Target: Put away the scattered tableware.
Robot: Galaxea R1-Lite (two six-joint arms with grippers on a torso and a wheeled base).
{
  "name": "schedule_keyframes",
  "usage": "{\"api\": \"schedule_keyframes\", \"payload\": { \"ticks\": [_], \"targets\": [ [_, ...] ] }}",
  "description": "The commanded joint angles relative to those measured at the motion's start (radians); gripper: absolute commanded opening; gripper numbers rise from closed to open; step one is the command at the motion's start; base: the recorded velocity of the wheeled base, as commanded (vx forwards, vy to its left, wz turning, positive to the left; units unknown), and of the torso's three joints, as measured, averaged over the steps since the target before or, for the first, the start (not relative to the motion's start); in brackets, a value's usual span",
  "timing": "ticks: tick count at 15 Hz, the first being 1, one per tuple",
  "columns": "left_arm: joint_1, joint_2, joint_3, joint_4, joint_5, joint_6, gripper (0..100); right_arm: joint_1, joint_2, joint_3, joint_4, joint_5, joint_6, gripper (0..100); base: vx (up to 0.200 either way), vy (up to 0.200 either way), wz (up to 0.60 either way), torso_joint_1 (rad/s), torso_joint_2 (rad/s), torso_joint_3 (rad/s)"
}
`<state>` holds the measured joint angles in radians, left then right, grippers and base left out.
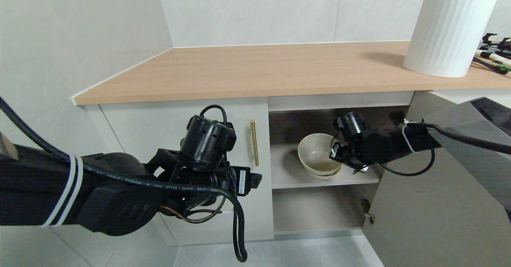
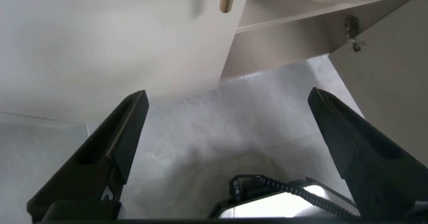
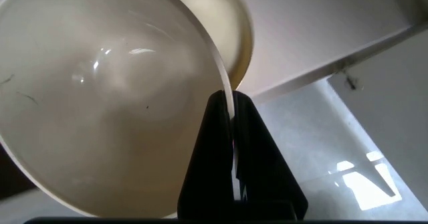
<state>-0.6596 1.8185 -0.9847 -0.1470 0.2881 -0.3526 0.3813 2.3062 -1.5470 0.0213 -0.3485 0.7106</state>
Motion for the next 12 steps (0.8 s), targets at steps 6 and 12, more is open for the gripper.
{"api": "schedule_keyframes", "payload": {
  "ticks": [6, 12],
  "targets": [
    [0.003, 0.002, 0.0, 0.0, 0.0, 0.0, 100, -0.009, 0.047, -0.019, -0.023, -0.014, -0.005, 0, 0.0, 0.0, 0.0, 0.0, 0.0, 0.0],
    [0.003, 0.005, 0.0, 0.0, 0.0, 0.0, 100, -0.025, 0.087, -0.065, -0.023, -0.017, -0.008, 0, 0.0, 0.0, 0.0, 0.0, 0.0, 0.0]
  ]
}}
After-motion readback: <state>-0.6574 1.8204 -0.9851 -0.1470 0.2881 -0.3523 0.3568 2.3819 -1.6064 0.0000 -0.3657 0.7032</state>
